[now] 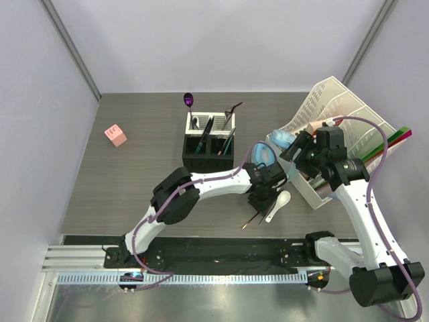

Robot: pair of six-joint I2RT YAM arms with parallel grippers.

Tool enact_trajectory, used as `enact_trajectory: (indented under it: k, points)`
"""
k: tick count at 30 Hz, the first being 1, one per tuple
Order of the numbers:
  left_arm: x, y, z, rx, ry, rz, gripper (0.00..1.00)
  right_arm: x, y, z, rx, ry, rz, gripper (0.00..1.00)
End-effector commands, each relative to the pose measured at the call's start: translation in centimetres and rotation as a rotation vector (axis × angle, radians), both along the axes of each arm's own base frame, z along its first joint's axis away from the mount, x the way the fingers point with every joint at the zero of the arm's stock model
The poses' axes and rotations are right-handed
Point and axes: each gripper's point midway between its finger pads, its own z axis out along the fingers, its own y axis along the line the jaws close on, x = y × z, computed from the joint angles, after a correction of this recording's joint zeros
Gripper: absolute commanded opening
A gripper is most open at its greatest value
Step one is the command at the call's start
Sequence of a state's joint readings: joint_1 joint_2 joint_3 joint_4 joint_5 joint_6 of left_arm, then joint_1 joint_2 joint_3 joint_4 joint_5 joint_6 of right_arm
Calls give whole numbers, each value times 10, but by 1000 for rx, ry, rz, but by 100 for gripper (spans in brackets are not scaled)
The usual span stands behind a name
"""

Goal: Sort the eating utensils into containers
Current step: Pick up the chopstick from the center of the board.

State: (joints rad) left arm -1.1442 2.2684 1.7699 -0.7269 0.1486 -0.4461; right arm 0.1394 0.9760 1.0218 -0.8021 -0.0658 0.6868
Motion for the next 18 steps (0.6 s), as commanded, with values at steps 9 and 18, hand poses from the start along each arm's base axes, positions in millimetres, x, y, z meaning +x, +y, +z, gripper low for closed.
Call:
enact_trajectory:
  k: [9, 18]
  points:
    - [-18, 105, -104, 430, 47, 0, 0, 7, -2, 3, -1, -16, -4, 75]
    - [18, 136, -47, 296, -29, 165, 0, 18, -1, 5, 6, -29, -4, 75]
